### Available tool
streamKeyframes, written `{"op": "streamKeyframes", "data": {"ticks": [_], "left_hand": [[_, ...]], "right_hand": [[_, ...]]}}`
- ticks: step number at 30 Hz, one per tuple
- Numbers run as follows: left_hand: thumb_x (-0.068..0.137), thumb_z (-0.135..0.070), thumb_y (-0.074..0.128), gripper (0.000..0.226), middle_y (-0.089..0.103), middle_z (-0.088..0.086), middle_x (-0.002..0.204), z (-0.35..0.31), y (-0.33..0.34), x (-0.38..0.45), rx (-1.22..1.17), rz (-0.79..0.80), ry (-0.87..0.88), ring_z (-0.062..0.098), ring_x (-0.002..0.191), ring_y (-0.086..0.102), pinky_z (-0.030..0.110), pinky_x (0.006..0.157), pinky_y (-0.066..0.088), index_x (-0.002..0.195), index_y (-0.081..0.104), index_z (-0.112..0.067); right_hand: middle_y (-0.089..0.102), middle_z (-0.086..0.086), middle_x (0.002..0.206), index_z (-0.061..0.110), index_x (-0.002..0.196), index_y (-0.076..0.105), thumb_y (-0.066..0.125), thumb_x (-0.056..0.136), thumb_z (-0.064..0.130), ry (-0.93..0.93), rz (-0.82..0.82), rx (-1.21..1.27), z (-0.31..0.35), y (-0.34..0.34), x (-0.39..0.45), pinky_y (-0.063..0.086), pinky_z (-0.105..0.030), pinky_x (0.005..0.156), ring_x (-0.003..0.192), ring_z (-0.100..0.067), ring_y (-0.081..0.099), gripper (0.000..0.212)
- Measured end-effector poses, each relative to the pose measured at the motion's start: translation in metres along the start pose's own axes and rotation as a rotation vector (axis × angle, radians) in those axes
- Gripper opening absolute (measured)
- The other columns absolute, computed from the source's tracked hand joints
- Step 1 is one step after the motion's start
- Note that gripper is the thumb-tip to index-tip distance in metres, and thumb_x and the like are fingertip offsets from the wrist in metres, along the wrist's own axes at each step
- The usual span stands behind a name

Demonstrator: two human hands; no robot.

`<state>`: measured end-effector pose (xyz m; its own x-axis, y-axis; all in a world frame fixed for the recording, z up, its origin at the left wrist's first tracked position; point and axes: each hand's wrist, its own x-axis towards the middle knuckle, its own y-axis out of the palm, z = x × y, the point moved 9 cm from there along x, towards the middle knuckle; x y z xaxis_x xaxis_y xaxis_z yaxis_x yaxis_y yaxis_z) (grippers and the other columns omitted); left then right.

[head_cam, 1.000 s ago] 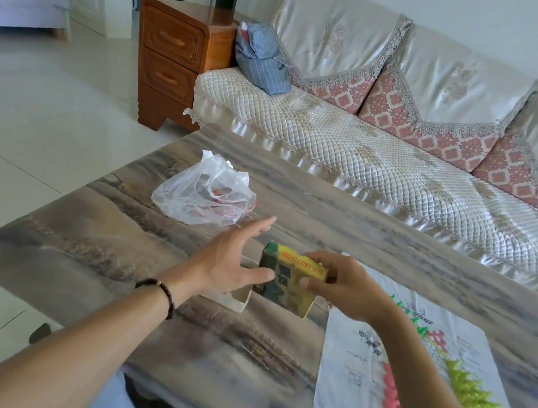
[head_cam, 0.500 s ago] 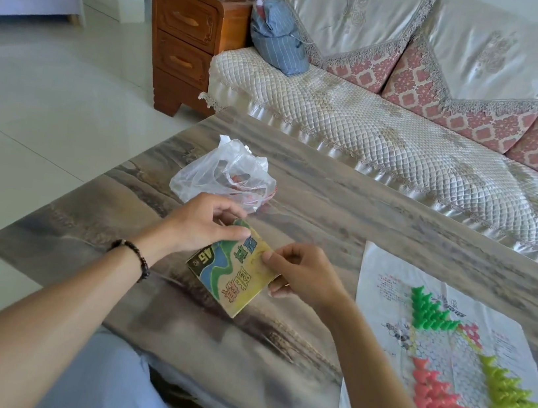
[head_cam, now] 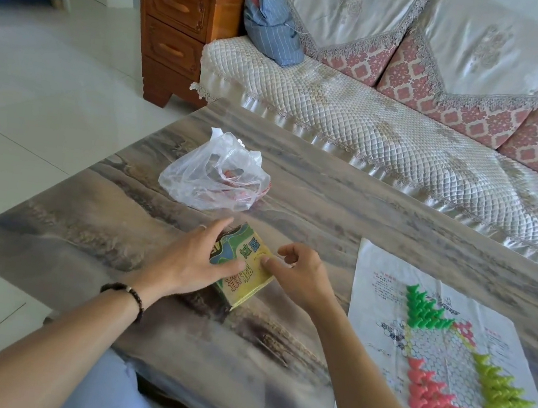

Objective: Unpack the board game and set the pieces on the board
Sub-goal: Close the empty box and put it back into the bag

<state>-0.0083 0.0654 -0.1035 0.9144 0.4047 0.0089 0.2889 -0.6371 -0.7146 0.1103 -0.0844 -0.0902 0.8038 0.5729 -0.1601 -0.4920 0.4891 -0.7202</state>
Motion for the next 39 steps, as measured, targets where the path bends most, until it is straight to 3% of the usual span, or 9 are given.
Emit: {"op": "streamKeyframes", "data": {"ticks": [4,8,11,14,20,24,29,35,39], "left_hand": [[0.073,-0.075,0.059,0.105,0.031,-0.006,0.152,-0.011,-0.004,-0.022,0.119,-0.082,0.060,0.013,0.131,0.038,0.032,0.097,0.039,0.152,0.011,-0.026],[0.056,-0.083,0.058,0.128,0.018,0.001,0.155,-0.025,0.010,-0.030,0.364,-0.037,0.113,0.020,0.132,0.035,0.036,0.104,0.037,0.152,0.003,-0.020],[0.058,-0.071,0.064,0.123,0.020,0.000,0.151,-0.018,0.017,-0.023,0.315,-0.015,0.112,0.019,0.128,0.035,0.034,0.103,0.039,0.151,0.001,-0.022],[0.060,-0.057,0.072,0.121,0.019,-0.006,0.145,-0.013,0.021,-0.017,0.178,0.058,0.121,0.013,0.129,0.028,0.029,0.103,0.037,0.152,0.000,-0.025],[0.060,-0.053,0.068,0.116,0.022,-0.006,0.146,-0.016,0.027,-0.005,0.341,0.150,0.167,0.015,0.128,0.025,0.031,0.105,0.033,0.153,0.003,-0.029],[0.058,-0.062,0.062,0.114,0.024,-0.006,0.146,-0.016,0.031,-0.001,0.513,0.166,0.174,0.019,0.126,0.027,0.034,0.106,0.027,0.152,0.007,-0.030],[0.060,-0.059,0.065,0.111,0.022,-0.004,0.148,-0.013,0.028,-0.003,0.459,0.161,0.176,0.018,0.130,0.027,0.034,0.108,0.025,0.152,0.011,-0.031],[0.061,-0.064,0.064,0.108,0.024,-0.004,0.148,0.037,-0.034,-0.024,0.469,0.034,0.008,0.018,0.128,0.033,0.033,0.102,0.038,0.152,0.014,-0.031],[0.062,-0.069,0.061,0.108,0.027,0.001,0.149,0.091,-0.090,-0.036,0.502,-0.067,-0.189,0.022,0.127,0.037,0.035,0.098,0.040,0.151,0.015,-0.030]], "right_hand": [[0.052,0.001,0.129,0.015,0.136,0.047,0.065,0.085,0.037,-0.038,0.066,0.056,0.003,0.007,0.006,0.044,-0.031,0.091,0.112,-0.015,0.053,0.059],[0.058,-0.002,0.120,0.010,0.132,0.051,0.059,0.089,0.024,-0.024,0.127,0.123,0.010,0.016,0.011,0.043,-0.028,0.086,0.104,-0.015,0.056,0.046],[0.066,-0.005,0.098,0.008,0.107,0.065,0.052,0.093,0.027,-0.036,0.152,0.192,0.012,0.019,0.010,0.046,-0.034,0.074,0.085,-0.015,0.057,0.027],[0.070,-0.013,0.096,0.008,0.095,0.068,0.044,0.096,0.035,0.011,0.162,0.265,0.005,0.021,0.008,0.052,-0.044,0.075,0.079,-0.020,0.059,0.036],[0.066,-0.003,0.078,0.011,0.082,0.068,0.052,0.090,0.045,0.039,0.206,0.213,0.001,0.033,0.012,0.048,-0.036,0.066,0.071,-0.017,0.057,0.039],[0.069,0.000,0.083,0.019,0.094,0.069,0.063,0.085,0.031,-0.023,0.115,0.058,0.010,0.036,0.016,0.050,-0.031,0.066,0.076,-0.017,0.064,0.016],[0.072,-0.001,0.085,0.021,0.098,0.070,0.068,0.083,0.031,-0.002,0.108,0.108,0.004,0.033,0.013,0.055,-0.030,0.068,0.077,-0.016,0.068,0.018],[0.065,0.000,0.081,0.024,0.091,0.066,0.056,0.082,0.019,-0.099,0.150,0.152,0.055,0.070,0.018,0.056,-0.042,0.077,0.077,-0.020,0.061,0.015],[0.062,0.001,0.087,0.012,0.108,0.066,0.051,0.090,0.015,-0.264,0.230,0.045,0.118,0.111,0.025,0.045,-0.029,0.072,0.082,-0.017,0.057,0.024]]}}
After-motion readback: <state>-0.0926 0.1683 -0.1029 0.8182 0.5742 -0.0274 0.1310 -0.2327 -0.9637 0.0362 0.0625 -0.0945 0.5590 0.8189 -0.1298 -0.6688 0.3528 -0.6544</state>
